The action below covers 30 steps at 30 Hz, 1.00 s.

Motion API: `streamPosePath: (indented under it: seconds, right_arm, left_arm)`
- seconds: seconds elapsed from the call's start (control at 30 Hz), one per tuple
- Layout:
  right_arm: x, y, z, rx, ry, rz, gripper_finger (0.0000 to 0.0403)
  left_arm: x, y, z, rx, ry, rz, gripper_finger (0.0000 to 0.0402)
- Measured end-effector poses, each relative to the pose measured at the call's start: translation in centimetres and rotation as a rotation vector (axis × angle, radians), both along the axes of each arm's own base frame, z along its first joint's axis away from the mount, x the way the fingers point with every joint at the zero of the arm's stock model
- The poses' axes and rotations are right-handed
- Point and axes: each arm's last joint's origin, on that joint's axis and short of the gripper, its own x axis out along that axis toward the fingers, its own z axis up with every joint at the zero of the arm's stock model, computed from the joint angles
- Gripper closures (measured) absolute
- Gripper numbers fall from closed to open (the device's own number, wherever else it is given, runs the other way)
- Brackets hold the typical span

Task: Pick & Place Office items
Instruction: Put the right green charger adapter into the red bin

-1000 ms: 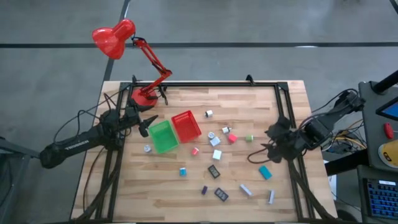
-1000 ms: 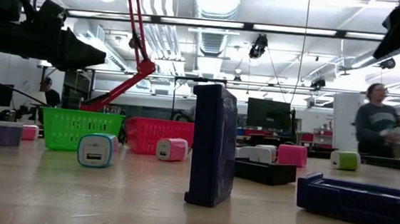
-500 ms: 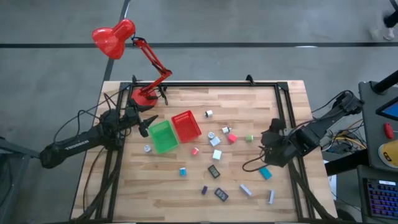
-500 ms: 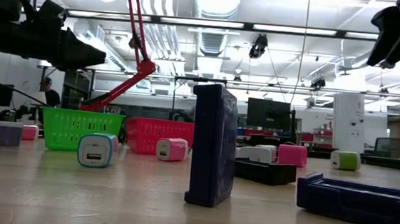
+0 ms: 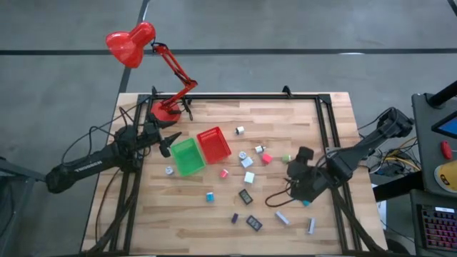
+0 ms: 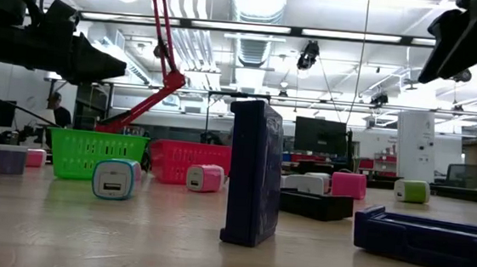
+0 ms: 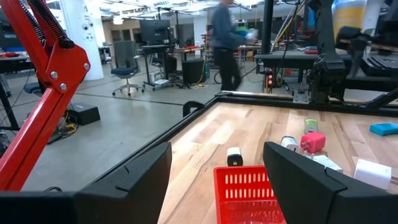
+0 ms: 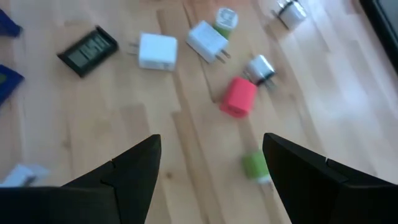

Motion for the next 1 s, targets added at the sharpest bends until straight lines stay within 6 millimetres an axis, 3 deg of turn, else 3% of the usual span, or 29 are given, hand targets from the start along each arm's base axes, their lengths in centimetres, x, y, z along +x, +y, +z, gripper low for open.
streamPosePath:
  seconds: [0.4, 0.77, 1.0]
  right_arm:
    - [3.0, 2.1, -2.5, 0.095, -0.089, -0.123, 0.0126]
    - [2.7, 2.5, -4.4, 0.093, 0.134, -0.049, 0.0126]
    - [1.6, 1.4, -4.2, 0.018, 0.231, -0.068, 0.0126]
  left_arm:
    - [0.0, 0.0, 0.0, 0.0, 0.0, 0.0, 0.0144]
    - [0.0, 0.0, 0.0, 0.0, 0.0, 0.0, 0.0144]
    - [0.0, 0.0, 0.0, 0.0, 0.0, 0.0, 0.0144]
